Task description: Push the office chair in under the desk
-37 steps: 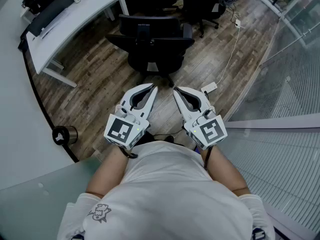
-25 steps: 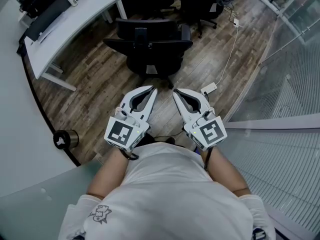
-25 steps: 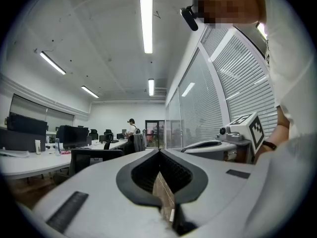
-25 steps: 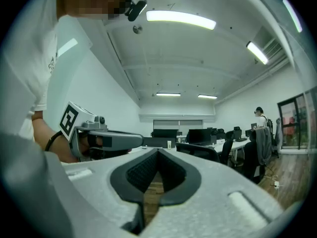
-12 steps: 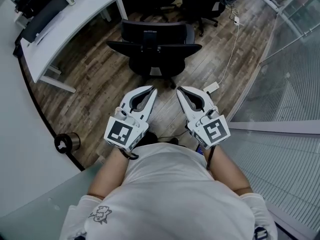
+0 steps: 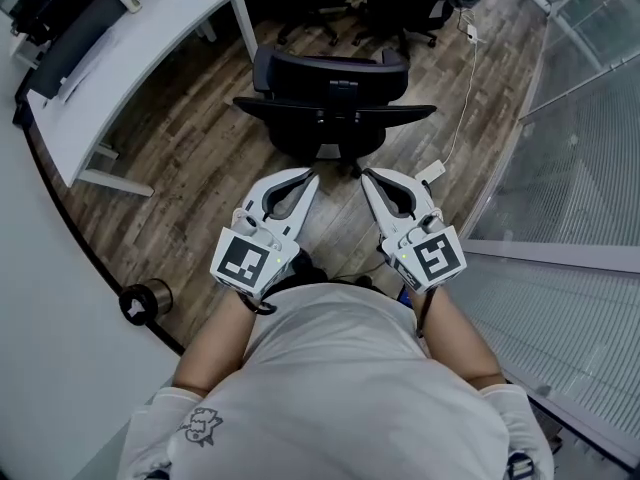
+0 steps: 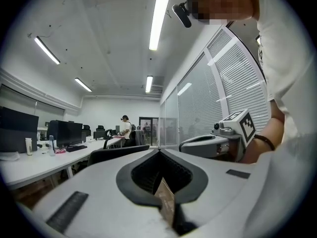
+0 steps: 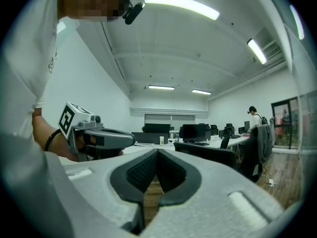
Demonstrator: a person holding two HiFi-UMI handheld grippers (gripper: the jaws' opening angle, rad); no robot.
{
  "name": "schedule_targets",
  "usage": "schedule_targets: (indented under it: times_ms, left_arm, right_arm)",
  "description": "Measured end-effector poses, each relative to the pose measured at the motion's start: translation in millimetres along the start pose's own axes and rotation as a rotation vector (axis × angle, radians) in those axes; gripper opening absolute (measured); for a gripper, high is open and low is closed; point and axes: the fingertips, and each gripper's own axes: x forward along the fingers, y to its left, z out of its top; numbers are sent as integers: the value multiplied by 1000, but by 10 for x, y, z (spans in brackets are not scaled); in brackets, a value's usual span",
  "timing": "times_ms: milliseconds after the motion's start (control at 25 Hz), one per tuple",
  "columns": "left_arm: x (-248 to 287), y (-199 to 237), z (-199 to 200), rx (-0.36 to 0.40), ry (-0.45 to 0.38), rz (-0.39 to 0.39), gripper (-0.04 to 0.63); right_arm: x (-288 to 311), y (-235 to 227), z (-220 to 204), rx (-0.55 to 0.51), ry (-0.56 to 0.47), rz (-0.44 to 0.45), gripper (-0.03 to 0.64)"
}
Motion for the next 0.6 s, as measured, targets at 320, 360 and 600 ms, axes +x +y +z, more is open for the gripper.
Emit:
schedule_targets:
  times_ms: [320,360,600]
  left_arm:
    - [-25,330,10,12,-13,-64,0]
    - [-30,344,21,16,-9,-67,0]
    - [64,523,-3,38,15,-59,0]
  right_arm:
    - [203,-62,-24,-7,23,-81,3]
    - [208,-73,-30,-11,27,-84,3]
    - [311,-275,-81,-18,35,-97,3]
